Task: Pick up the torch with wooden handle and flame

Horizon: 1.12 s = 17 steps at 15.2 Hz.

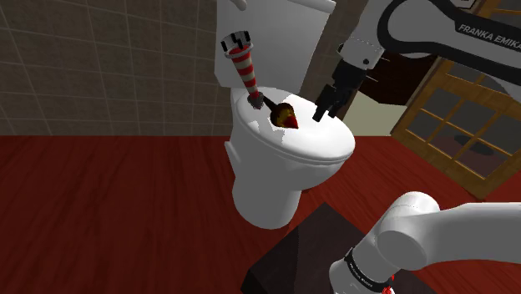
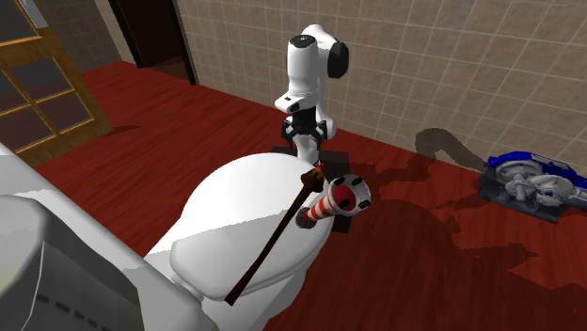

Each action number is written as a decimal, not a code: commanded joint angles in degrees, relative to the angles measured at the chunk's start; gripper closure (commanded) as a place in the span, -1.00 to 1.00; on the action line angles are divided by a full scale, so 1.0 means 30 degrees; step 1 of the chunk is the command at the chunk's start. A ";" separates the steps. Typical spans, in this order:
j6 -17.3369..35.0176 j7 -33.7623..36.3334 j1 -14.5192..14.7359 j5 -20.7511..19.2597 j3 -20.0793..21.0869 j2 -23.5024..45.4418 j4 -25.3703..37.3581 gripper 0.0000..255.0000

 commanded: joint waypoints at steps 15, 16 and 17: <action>-0.3661 0.8344 -0.1264 -0.0840 0.2074 1.4715 1.3549 -1.00; -0.4058 0.8739 -0.1265 -0.0915 0.2065 1.5562 1.4523 -1.00; -0.3776 0.8734 -0.1252 -0.0909 0.2045 1.5487 1.4167 -1.00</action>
